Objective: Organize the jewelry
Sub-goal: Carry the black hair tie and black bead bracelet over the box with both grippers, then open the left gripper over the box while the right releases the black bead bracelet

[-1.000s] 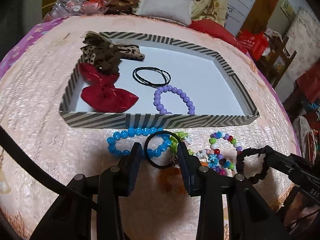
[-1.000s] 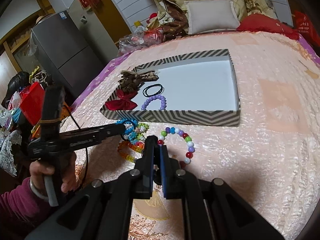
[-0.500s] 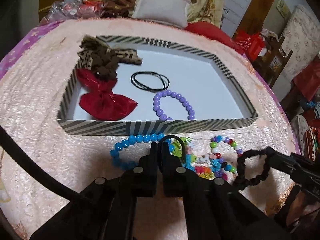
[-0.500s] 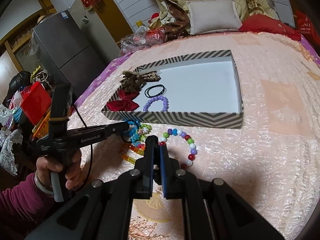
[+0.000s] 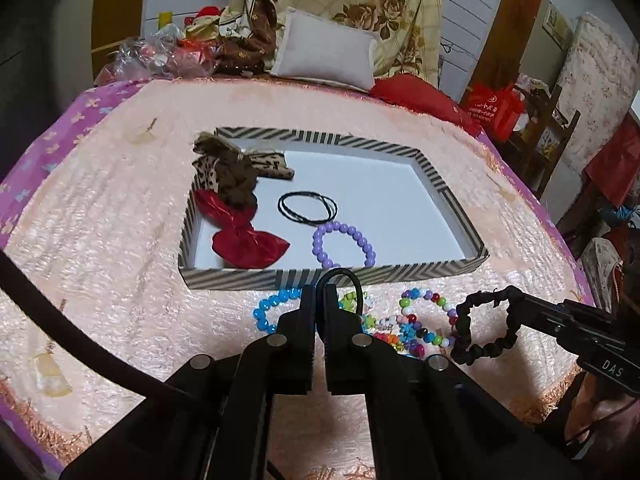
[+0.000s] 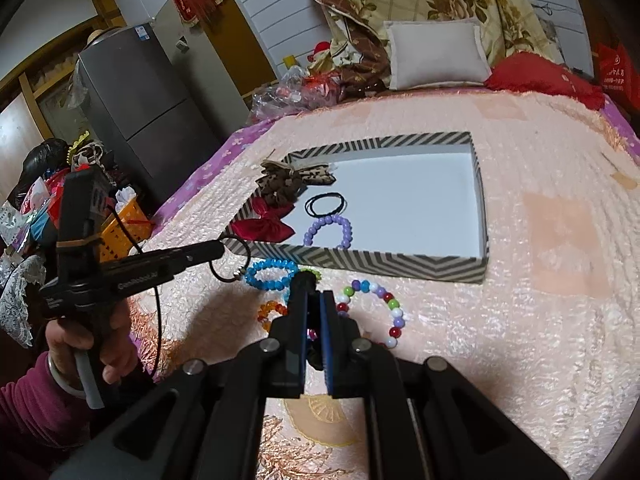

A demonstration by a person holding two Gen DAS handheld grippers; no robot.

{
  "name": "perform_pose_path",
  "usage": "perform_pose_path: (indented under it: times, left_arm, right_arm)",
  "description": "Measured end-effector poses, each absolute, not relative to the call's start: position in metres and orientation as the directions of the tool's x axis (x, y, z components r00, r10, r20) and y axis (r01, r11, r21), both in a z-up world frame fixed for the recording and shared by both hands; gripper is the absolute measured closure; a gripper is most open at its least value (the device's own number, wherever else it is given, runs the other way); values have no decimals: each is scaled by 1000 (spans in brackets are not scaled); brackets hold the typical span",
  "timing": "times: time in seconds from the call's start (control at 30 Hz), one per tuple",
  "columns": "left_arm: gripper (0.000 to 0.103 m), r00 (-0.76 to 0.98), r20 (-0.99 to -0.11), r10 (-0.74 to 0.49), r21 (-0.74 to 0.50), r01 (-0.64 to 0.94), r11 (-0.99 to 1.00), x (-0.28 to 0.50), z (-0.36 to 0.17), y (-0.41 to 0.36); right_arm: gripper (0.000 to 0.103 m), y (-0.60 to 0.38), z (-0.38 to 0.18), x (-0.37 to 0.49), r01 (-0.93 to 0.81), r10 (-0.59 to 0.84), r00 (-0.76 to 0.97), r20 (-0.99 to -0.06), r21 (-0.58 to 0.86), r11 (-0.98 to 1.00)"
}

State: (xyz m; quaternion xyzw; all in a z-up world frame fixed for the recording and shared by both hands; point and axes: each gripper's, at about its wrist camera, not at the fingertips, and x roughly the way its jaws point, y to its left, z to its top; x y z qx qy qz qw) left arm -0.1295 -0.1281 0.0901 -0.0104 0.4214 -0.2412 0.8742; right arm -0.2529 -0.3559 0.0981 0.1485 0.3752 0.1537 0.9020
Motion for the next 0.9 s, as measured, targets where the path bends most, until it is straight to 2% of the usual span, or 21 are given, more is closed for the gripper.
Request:
perform_pose_path:
  times: [0.53, 0.9]
  left_arm:
    - [103, 550, -727, -411, -203, 399, 894, -113, 101, -137]
    - [103, 514, -747, -421, -257, 361, 896, -49, 96, -148]
  right_arm:
    - [97, -368, 110, -228, -142, 329, 684, -651, 323, 936]
    - [97, -367, 111, -150, -154, 329, 652, -683, 306, 939]
